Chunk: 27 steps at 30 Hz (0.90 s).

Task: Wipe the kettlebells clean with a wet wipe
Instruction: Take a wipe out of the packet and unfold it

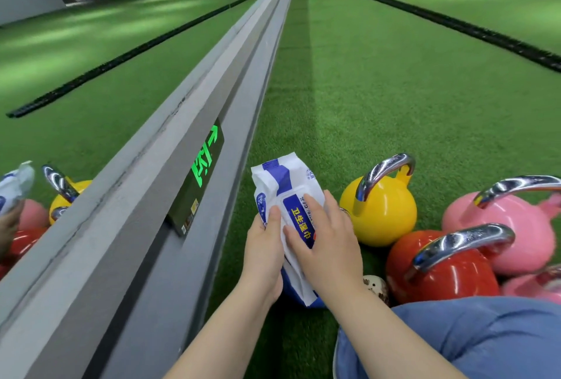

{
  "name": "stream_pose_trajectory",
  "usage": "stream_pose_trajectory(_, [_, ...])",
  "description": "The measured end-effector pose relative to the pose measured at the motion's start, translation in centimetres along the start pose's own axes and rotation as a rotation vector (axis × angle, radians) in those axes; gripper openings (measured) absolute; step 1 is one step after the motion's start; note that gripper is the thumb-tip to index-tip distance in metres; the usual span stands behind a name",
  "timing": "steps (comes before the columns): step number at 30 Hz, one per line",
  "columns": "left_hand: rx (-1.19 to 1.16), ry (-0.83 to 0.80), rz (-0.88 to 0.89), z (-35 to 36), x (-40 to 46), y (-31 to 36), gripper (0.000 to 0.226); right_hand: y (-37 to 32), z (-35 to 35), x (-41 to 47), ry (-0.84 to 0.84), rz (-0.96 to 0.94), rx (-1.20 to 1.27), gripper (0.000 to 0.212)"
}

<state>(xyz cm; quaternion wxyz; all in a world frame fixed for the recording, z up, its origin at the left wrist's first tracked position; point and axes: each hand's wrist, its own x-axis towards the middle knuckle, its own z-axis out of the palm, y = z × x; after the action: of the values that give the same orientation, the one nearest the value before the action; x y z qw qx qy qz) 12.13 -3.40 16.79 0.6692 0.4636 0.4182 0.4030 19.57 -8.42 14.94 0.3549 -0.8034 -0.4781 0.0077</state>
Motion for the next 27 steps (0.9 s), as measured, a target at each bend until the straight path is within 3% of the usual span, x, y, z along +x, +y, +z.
stream_pose_trajectory(4, [0.047, 0.051, 0.021, 0.3, 0.2, -0.6, 0.027, -0.3, 0.0, 0.0, 0.045, -0.059, -0.102, 0.048])
stream_pose_trajectory(7, [0.078, 0.075, 0.026, 0.3, 0.3, -0.7, 0.028, -0.4, 0.0, 0.1, 0.045, -0.082, -0.116, 0.051])
stream_pose_trajectory(9, [0.07, 0.087, 0.003, 0.0, 0.4, -0.5, 0.028, -0.4, -1.0, 0.6, 0.051, 0.0, 0.004, 0.06])
stream_pose_trajectory(14, [0.032, 0.033, -0.09, -1.2, 0.3, 0.2, 0.027, 1.2, -1.7, 1.5, 0.271, 0.106, 0.163, 0.04])
stream_pose_trajectory(17, [0.031, 0.035, -0.091, -1.5, 0.3, 0.4, 0.028, 1.6, -1.4, 1.7, 0.342, 0.048, 0.053, 0.034])
stream_pose_trajectory(21, [0.016, 0.041, -0.079, -1.6, 0.3, 0.8, 0.026, 1.6, -0.7, 1.3, 0.267, -0.137, -0.046, 0.029])
stream_pose_trajectory(25, [0.014, 0.04, -0.052, -1.4, 0.3, 0.9, 0.027, 1.4, -0.1, 0.7, 0.127, -0.134, -0.019, 0.013])
stream_pose_trajectory(27, [0.026, 0.03, -0.038, -1.3, 0.3, 0.6, 0.029, 1.4, 0.0, 0.6, 0.1, -0.133, -0.054, 0.016])
